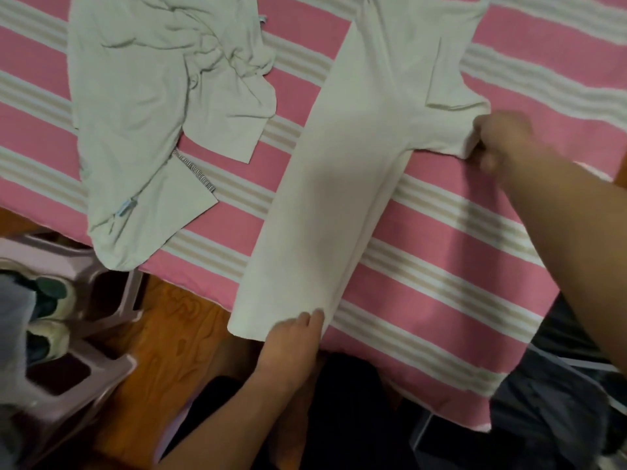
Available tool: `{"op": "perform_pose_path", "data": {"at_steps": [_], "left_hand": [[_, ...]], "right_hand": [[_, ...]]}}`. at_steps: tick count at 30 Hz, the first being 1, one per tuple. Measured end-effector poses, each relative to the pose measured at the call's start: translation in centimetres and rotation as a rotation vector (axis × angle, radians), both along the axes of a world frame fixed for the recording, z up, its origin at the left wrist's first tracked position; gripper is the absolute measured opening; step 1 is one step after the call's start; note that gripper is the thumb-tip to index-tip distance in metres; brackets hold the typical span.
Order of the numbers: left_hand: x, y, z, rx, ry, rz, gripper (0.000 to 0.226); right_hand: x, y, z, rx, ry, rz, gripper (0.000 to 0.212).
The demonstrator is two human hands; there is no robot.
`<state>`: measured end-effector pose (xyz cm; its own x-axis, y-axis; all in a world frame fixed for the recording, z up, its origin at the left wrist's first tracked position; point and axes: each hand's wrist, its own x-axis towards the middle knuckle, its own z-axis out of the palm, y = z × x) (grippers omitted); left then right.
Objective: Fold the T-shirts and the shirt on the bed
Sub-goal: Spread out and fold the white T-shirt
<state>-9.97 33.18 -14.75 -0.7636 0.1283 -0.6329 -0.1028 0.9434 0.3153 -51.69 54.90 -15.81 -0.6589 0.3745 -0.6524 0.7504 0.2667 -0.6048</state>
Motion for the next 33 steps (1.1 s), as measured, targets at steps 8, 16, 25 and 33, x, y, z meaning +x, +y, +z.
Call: {"op": "perform_pose_path", "data": {"at_steps": [8, 16, 25, 33], "left_hand": [[2.0, -3.2, 0.9, -0.052, -0.016, -0.035, 0.026], [3.5, -12.8, 1.0, -0.338, 0.020, 0.024, 0.055], [3.1, -14.6, 1.5, 0.053, 0.254, -0.121, 0.056], [3.9, -17.0, 0.9, -0.040, 0.179, -0.143, 0.050]], "right_hand": [[0.0, 1.0, 0.4, 0.198, -0.100, 0.160, 0.021], [17.3, -5.9, 3.9, 0.375, 0.243, 0.384, 0.005], [36.4, -12.9, 2.5, 0.076, -0.243, 0.439, 0.016], [38.8, -14.0, 0.9, 0.295, -0.370, 0.568, 0.036]]}}
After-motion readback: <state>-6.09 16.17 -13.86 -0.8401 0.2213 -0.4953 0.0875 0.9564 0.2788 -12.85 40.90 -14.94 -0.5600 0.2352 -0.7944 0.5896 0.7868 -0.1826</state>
